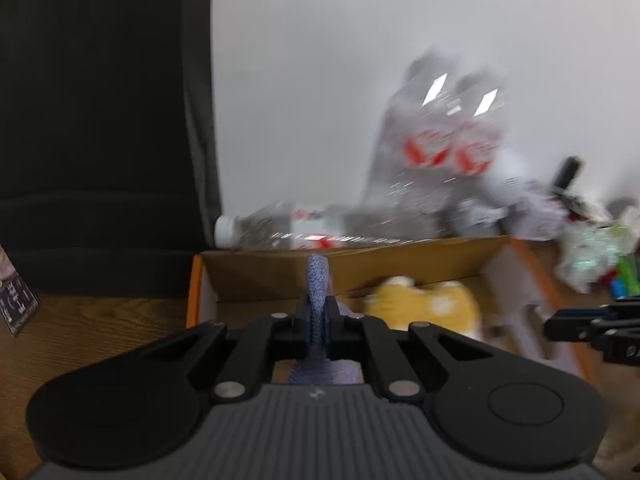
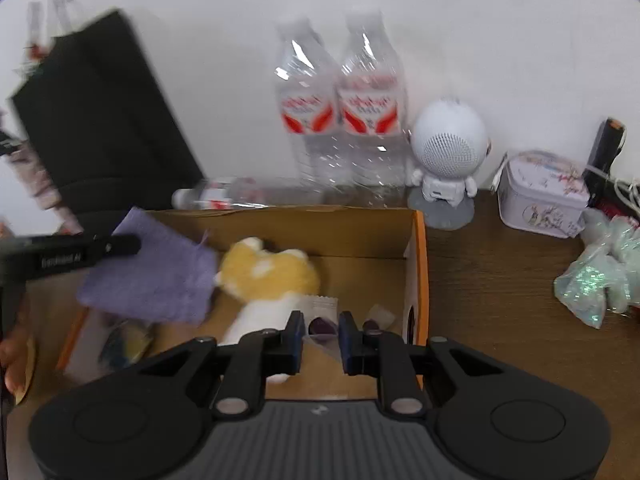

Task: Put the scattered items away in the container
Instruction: 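Carry the cloth into the box and open the left gripper while the right drops its packet, then move both tools back over the table items, then grasp the frosted white plastic box with the left gripper while the right grasps the black packet, then carry the plastic box into the cardboard box and open the left gripper while the right drops the black packet, then move both tools back over the table items, then grasp the green tissue packet with the left gripper while the right grasps the white device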

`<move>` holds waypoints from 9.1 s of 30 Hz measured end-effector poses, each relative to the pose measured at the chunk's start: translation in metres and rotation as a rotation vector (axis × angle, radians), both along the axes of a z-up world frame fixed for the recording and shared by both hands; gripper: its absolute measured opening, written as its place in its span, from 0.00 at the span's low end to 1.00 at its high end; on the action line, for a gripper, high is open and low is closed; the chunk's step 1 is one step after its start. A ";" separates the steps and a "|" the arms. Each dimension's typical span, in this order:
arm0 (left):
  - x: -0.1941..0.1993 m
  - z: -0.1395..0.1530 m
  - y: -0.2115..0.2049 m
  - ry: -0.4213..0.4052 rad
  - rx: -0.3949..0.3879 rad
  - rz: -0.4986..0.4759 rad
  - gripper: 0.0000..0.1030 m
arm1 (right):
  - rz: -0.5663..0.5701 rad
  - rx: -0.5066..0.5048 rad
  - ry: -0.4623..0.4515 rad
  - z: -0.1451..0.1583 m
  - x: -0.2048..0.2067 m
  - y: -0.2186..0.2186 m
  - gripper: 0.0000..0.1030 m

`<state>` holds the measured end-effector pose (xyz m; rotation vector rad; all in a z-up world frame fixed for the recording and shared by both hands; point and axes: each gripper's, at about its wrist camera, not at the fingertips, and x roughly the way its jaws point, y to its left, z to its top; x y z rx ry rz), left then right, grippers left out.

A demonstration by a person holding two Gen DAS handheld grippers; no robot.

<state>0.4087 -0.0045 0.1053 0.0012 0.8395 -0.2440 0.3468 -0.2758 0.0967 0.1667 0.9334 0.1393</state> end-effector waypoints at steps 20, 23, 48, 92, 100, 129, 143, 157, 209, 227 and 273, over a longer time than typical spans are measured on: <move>-0.043 0.051 -0.020 0.199 0.147 -0.011 0.96 | 0.020 -0.017 0.195 0.021 -0.011 0.014 0.87; -0.078 0.073 -0.020 0.138 0.129 0.024 0.96 | 0.013 0.000 0.156 0.043 -0.035 0.014 0.88; -0.382 -0.087 0.002 -0.091 -0.020 0.082 1.00 | 0.028 -0.137 -0.274 -0.085 -0.342 0.079 1.00; -0.287 -0.073 0.037 -0.175 0.052 0.110 0.96 | -0.056 -0.205 -0.289 -0.077 -0.247 0.006 0.43; -0.283 -0.078 0.050 -0.106 0.039 0.149 0.64 | -0.050 -0.179 -0.234 -0.091 -0.231 0.004 0.12; -0.382 -0.038 0.005 -0.226 -0.111 0.124 0.63 | 0.078 -0.010 -0.412 -0.038 -0.350 0.062 0.07; -0.120 0.022 0.000 0.018 -0.122 0.064 0.64 | 0.079 0.017 -0.158 0.053 -0.108 0.003 0.07; -0.093 -0.002 -0.010 0.063 0.047 -0.006 0.97 | 0.046 -0.141 0.102 0.005 -0.040 0.023 0.71; -0.432 -0.072 0.001 -0.211 0.049 0.116 1.00 | 0.002 -0.147 -0.367 -0.071 -0.380 0.074 1.00; -0.350 -0.056 0.020 -0.208 0.031 0.072 1.00 | 0.069 -0.157 -0.353 -0.063 -0.317 0.072 1.00; -0.238 -0.091 -0.030 -0.243 0.219 0.093 0.64 | 0.047 -0.013 -0.305 -0.085 -0.234 0.022 0.95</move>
